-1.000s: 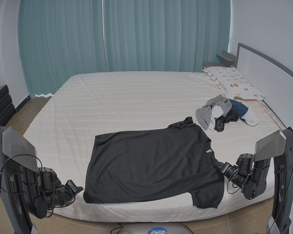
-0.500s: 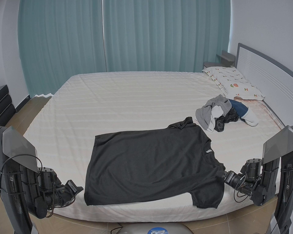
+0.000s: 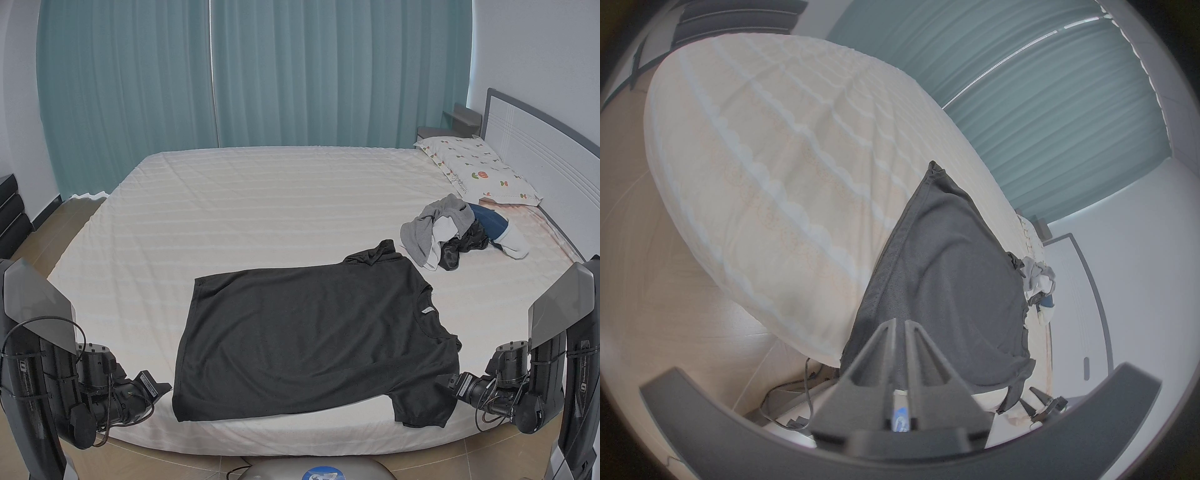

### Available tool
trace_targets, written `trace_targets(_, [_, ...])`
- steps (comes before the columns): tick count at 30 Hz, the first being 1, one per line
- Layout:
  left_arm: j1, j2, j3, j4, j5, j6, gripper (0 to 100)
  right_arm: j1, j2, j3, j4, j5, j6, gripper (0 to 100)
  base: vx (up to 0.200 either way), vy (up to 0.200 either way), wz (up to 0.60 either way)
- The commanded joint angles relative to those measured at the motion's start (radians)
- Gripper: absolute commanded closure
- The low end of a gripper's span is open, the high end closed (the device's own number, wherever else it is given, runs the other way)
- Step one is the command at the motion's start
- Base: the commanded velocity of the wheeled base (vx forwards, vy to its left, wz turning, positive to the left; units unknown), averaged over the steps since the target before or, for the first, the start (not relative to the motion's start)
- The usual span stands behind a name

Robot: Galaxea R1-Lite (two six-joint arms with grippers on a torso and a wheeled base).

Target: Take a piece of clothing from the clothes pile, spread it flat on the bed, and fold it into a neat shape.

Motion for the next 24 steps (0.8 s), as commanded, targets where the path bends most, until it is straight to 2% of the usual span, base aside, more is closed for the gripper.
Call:
trace_targets(1, [-0.019, 0.042, -0.008, -0.016, 0.005, 0.050, 0, 0.002, 0.003, 0.002, -0.010, 0.002, 0.002, 0, 0.000, 0.000, 0.00])
trace_targets(3, [-0.024, 0.056, -0.012, -0.016, 0.005, 0.090, 0, 0.002, 0.003, 0.003, -0.010, 0.002, 0.002, 0, 0.000, 0.000, 0.00])
trace_targets(6, [-0.060, 0.120, -0.018, -0.016, 0.014, 0.211, 0, 0.013, 0.000, 0.005, -0.011, 0.002, 0.003, 0, 0.000, 0.000, 0.00])
trace_targets(8, [-0.079, 0.138, -0.033, -0.016, 0.030, 0.247, 0, 0.016, -0.001, 0.011, -0.011, 0.002, 0.003, 0, 0.000, 0.000, 0.00])
trace_targets(11, [-0.097, 0.137, -0.041, -0.016, 0.045, 0.262, 0, 0.016, -0.001, 0.011, -0.011, 0.002, 0.003, 0, 0.000, 0.000, 0.00])
trace_targets(17, [-0.198, 0.145, -0.065, -0.015, 0.045, 0.266, 0, 0.016, -0.006, 0.011, -0.011, 0.001, 0.003, 0, 0.000, 0.000, 0.00])
trace_targets(23, [-0.198, 0.161, -0.087, -0.007, 0.071, 0.308, 0, 0.016, -0.007, 0.013, -0.011, 0.001, 0.003, 0, 0.000, 0.000, 0.00])
trace_targets(24, [-0.195, 0.161, -0.071, -0.010, 0.096, 0.325, 0, 0.016, -0.009, 0.013, -0.011, 0.001, 0.003, 0, 0.000, 0.000, 0.00])
